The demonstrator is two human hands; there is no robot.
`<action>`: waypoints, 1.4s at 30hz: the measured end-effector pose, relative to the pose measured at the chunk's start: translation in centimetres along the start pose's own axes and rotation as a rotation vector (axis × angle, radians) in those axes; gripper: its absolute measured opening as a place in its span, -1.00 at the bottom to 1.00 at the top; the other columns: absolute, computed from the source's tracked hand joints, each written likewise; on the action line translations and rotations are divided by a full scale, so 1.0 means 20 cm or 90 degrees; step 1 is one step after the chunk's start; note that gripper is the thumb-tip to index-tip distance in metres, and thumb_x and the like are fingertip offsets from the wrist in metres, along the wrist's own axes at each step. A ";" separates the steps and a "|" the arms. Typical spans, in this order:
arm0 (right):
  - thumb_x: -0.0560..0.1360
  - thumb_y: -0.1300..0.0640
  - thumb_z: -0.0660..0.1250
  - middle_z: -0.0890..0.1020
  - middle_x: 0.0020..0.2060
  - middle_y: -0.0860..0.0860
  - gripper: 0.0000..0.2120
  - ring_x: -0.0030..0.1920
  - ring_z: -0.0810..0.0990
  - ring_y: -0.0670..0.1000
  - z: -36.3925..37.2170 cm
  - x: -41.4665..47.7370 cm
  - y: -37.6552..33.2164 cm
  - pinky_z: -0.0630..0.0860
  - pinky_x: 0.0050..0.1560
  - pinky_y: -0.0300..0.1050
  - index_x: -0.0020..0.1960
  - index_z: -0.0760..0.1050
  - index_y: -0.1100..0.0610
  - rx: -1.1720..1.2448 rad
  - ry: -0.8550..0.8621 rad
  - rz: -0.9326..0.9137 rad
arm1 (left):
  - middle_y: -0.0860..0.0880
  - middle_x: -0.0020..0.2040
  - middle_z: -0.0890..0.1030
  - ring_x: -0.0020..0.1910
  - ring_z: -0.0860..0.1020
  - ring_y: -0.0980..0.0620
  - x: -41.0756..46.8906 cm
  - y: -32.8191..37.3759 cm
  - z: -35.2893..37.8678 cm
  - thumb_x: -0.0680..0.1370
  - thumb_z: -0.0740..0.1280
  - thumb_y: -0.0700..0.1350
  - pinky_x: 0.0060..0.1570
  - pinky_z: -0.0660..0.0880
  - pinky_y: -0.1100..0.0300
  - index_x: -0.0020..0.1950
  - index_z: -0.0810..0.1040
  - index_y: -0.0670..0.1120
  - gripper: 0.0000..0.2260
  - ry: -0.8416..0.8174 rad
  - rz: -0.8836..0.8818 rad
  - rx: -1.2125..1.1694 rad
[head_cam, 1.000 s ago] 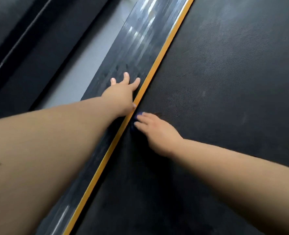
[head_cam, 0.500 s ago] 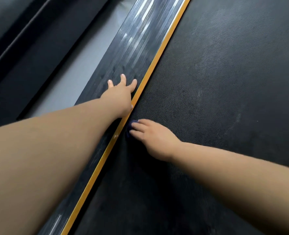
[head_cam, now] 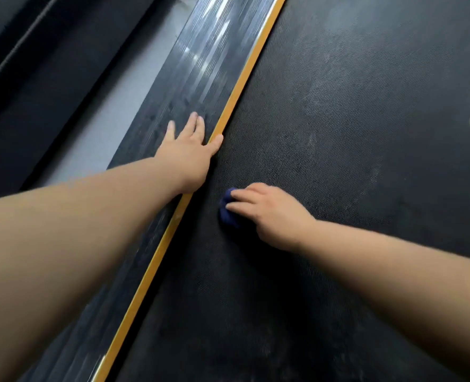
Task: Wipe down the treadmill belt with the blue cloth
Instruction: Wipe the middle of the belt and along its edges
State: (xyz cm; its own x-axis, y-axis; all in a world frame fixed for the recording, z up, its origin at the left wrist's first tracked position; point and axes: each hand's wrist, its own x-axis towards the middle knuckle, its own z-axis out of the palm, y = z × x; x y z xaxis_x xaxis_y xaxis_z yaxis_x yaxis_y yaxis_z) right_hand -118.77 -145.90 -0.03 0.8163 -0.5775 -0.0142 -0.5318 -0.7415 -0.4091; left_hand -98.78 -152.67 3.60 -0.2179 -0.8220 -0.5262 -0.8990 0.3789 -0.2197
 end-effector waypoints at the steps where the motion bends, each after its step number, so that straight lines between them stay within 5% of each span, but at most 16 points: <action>1: 0.37 0.11 0.05 0.63 0.05 0.10 -0.60 -0.11 0.58 0.20 -0.02 -0.01 0.07 0.57 -0.11 0.04 0.00 0.61 0.15 -0.029 0.024 0.009 | -0.23 0.54 -0.20 0.50 -0.30 -0.18 0.00 0.00 -0.02 0.59 0.14 -0.14 0.42 -0.16 -0.28 0.56 -0.13 0.03 -0.38 0.001 0.026 0.032; 4: 0.38 0.07 0.01 0.58 0.16 0.06 -0.56 0.01 0.53 0.23 -0.14 0.00 0.32 0.54 -0.04 0.11 0.08 0.58 0.10 -0.087 0.110 0.235 | -0.18 0.56 -0.16 0.52 -0.25 -0.16 0.00 0.06 -0.06 0.57 0.15 -0.17 0.42 -0.18 -0.24 0.56 -0.09 -0.05 -0.37 -0.013 0.141 0.069; 7: 0.43 0.18 0.21 0.48 0.27 -0.01 -0.63 0.15 0.42 0.20 -0.17 -0.01 0.39 0.45 0.10 0.07 0.22 0.50 0.05 -0.103 0.104 0.451 | -0.21 0.55 -0.09 0.54 -0.07 -0.11 0.01 0.16 -0.02 0.52 0.33 0.01 0.44 -0.17 -0.19 0.55 -0.17 -0.11 -0.18 -0.078 0.146 -0.013; 9: 0.41 0.17 0.19 0.51 0.18 -0.03 -0.68 0.09 0.44 0.17 -0.13 0.00 0.27 0.46 0.06 0.03 0.13 0.52 0.04 -0.082 0.084 0.408 | -0.22 0.55 -0.06 0.53 0.01 -0.09 0.02 0.18 0.01 0.47 0.38 0.11 0.44 -0.17 -0.20 0.55 -0.14 -0.12 -0.10 -0.063 0.121 -0.020; 14: 0.35 0.10 0.02 0.62 0.10 0.08 -0.55 -0.10 0.58 0.20 -0.01 -0.05 0.13 0.58 -0.13 0.06 0.06 0.60 0.14 -0.024 0.020 0.060 | -0.20 0.55 -0.06 0.53 0.02 -0.05 0.01 0.19 0.02 0.45 0.38 0.16 0.45 -0.18 -0.16 0.56 -0.11 -0.11 -0.10 -0.033 0.118 -0.017; 16: 0.38 0.07 0.02 0.58 0.15 0.09 -0.55 -0.02 0.57 0.21 -0.07 -0.03 0.29 0.56 -0.08 0.14 0.11 0.57 0.11 -0.064 0.046 0.115 | -0.20 0.55 -0.07 0.54 0.00 -0.06 0.02 0.19 0.03 0.46 0.39 0.15 0.44 -0.20 -0.16 0.56 -0.13 -0.11 -0.10 -0.038 0.115 -0.019; 20: 0.37 0.19 0.19 0.50 0.23 0.03 -0.62 0.11 0.46 0.24 -0.19 -0.07 0.59 0.47 0.11 0.11 0.18 0.49 0.07 -0.127 0.126 0.488 | -0.21 0.55 -0.09 0.54 0.00 -0.09 0.02 0.19 0.02 0.48 0.38 0.12 0.43 -0.21 -0.18 0.55 -0.16 -0.12 -0.10 -0.061 0.118 -0.017; 22: 0.35 0.20 0.19 0.49 0.21 0.03 -0.64 0.10 0.45 0.23 -0.20 -0.06 0.56 0.46 0.10 0.08 0.13 0.49 0.08 -0.111 0.120 0.557 | -0.26 0.54 -0.07 0.53 0.03 -0.12 0.02 0.20 0.00 0.48 0.38 0.13 0.44 -0.21 -0.17 0.55 -0.15 -0.15 -0.10 -0.055 0.123 0.016; 25: 0.28 0.04 0.19 0.48 0.16 0.01 -0.66 0.05 0.45 0.20 -0.13 -0.05 0.28 0.49 0.04 0.07 0.03 0.48 0.06 -0.066 0.067 0.485 | -0.35 0.50 0.04 0.51 0.11 -0.15 0.02 0.23 -0.02 0.48 0.37 0.11 0.45 -0.20 -0.13 0.54 -0.09 -0.22 -0.12 -0.029 0.128 0.077; 28: 0.30 -0.15 0.17 0.51 0.18 0.03 -0.49 0.02 0.48 0.18 -0.04 -0.13 0.04 0.54 -0.06 0.06 0.13 0.52 0.09 -0.076 0.012 0.291 | -0.37 0.50 0.01 0.50 0.08 -0.21 0.03 0.26 -0.03 0.53 0.27 -0.05 0.47 -0.12 -0.10 0.53 -0.09 -0.25 -0.26 -0.043 0.111 0.051; 31: 0.33 -0.03 0.08 0.59 0.09 0.09 -0.51 -0.08 0.55 0.20 -0.08 -0.16 0.19 0.57 -0.22 0.03 0.11 0.57 0.13 -0.123 0.061 0.181 | -0.29 0.53 -0.11 0.53 -0.10 -0.20 0.06 0.32 -0.06 0.49 0.35 -0.04 0.46 -0.04 -0.07 0.56 -0.12 -0.13 -0.18 -0.041 0.105 -0.053; 37: 0.54 0.20 0.14 0.36 0.32 0.12 -0.68 0.20 0.34 0.24 -0.26 -0.25 0.60 0.42 0.17 0.11 0.28 0.40 0.14 -0.149 0.084 0.617 | -0.14 0.56 -0.20 0.53 -0.08 -0.18 0.07 0.38 -0.10 0.40 0.49 0.07 0.40 0.23 -0.11 0.56 -0.15 -0.04 -0.01 -0.085 0.083 -0.177; 39: 0.53 0.17 0.17 0.37 0.26 0.13 -0.70 0.18 0.34 0.23 -0.27 -0.23 0.48 0.44 0.11 0.09 0.25 0.42 0.14 -0.131 0.069 0.618 | -0.12 0.56 -0.18 0.53 -0.07 -0.18 0.07 0.37 -0.08 0.40 0.49 0.07 0.39 0.26 -0.11 0.56 -0.15 -0.06 -0.01 -0.078 0.084 -0.172; 42: 0.50 0.10 0.17 0.42 0.19 0.08 -0.73 0.09 0.38 0.17 -0.09 -0.24 0.15 0.53 0.00 0.08 0.16 0.47 0.10 -0.062 0.047 0.406 | -0.11 0.56 -0.16 0.53 -0.05 -0.19 0.07 0.38 -0.07 0.38 0.50 0.07 0.36 0.28 -0.10 0.56 -0.13 -0.06 -0.01 -0.060 0.084 -0.165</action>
State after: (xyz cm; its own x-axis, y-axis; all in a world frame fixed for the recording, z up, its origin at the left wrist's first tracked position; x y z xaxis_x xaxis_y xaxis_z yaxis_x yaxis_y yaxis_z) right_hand -124.67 -146.02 0.53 0.3173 -0.9341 -0.1635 -0.9281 -0.2704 -0.2560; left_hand -106.37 -151.53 2.27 -0.3141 -0.7254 -0.6125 -0.9348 0.3489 0.0662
